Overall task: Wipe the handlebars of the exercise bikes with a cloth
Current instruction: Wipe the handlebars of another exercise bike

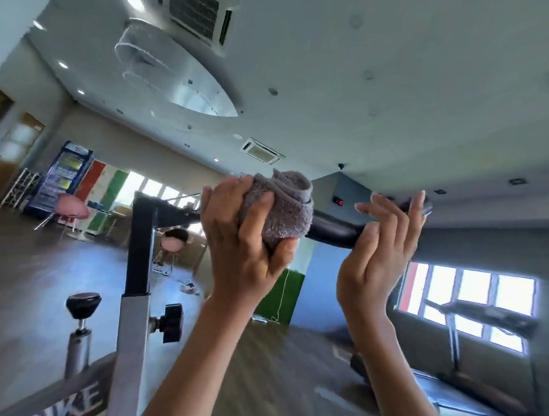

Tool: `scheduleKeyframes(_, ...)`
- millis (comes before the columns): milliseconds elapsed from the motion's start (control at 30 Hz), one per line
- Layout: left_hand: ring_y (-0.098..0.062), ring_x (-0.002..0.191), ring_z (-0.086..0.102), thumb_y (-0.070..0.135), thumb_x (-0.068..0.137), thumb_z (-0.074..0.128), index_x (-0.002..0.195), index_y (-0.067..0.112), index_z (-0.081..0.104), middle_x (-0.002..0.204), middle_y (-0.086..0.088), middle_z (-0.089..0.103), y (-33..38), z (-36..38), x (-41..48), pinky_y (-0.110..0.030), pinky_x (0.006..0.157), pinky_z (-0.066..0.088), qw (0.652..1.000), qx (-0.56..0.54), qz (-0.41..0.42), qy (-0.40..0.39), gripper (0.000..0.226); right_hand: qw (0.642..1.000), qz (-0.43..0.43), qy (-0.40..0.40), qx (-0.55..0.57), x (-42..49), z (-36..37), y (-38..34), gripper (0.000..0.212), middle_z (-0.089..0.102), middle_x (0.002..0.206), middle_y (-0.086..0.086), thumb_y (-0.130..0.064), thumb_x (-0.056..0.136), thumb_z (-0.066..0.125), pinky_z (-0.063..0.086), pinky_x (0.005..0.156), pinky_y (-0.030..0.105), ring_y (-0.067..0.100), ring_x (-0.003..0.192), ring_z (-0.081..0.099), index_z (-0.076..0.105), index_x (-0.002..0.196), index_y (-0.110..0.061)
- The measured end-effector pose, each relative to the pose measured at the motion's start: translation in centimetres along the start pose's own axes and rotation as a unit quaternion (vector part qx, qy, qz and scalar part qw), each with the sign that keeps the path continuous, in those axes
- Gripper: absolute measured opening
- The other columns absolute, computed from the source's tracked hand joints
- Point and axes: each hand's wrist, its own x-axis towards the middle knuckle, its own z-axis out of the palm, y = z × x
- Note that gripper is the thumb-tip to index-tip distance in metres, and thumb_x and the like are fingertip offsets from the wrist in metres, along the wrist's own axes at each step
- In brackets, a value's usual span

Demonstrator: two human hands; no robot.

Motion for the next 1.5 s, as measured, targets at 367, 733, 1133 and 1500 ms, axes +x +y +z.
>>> scheduleKeyframes(367, -0.037, 0.126, 0.040, 0.042, 0.101, 0.024, 0.131, 0.008, 0.033, 0.137, -0.012, 0.034, 0.0, 0.7, -0.9, -0.062, 0.104, 0.032, 0.977, -0.135, -0.155, 0.063, 0.046, 0.990, 0.052, 0.092, 0.097, -1.0, 2.0, -1.2, 0.031, 0.053, 0.106, -0.037, -0.022, 0.096, 0.025, 0.022, 0.115, 0.036, 0.024, 0.140, 0.032, 0.053, 0.086, -0.015)
scheduleKeyframes(733, -0.035, 0.130, 0.033, 0.045, 0.101, 0.022, 0.133, 0.008, 0.030, 0.138, -0.015, 0.032, -0.5, 2.8, -1.7, -0.062, 0.111, 0.023, 0.947, -0.199, -0.231, 0.104, 0.050, 0.992, 0.058, 0.093, 0.060, -0.9, 1.7, -1.5, 0.025, 0.053, 0.102, 0.017, -0.023, 0.093, 0.028, 0.029, 0.103, 0.042, 0.037, 0.114, 0.042, 0.044, 0.077, -0.034)
scheduleKeyframes(1133, -0.042, 0.134, 0.030, 0.045, 0.101, 0.020, 0.134, 0.009, 0.024, 0.138, -0.020, 0.033, 1.2, 4.1, -1.2, -0.064, 0.109, 0.021, 0.949, -0.158, -0.230, 0.149, 0.049, 0.993, 0.032, 0.087, 0.071, -1.0, 1.3, -1.3, 0.025, 0.048, 0.092, 0.008, -0.013, 0.095, 0.027, 0.030, 0.101, 0.049, 0.036, 0.106, 0.043, 0.047, 0.082, -0.018)
scheduleKeyframes(1500, -0.025, 0.132, 0.037, 0.050, 0.100, 0.026, 0.130, 0.021, 0.037, 0.130, -0.011, 0.041, 2.5, -1.6, 0.8, -0.048, 0.114, 0.007, 0.988, 0.119, 0.015, -0.094, 0.043, 0.990, -0.081, -0.117, 0.021, 2.3, -2.5, 4.3, 0.056, 0.062, 0.112, 0.008, -0.036, 0.105, 0.020, 0.015, 0.117, 0.055, 0.025, 0.132, 0.042, 0.068, 0.095, -0.009)
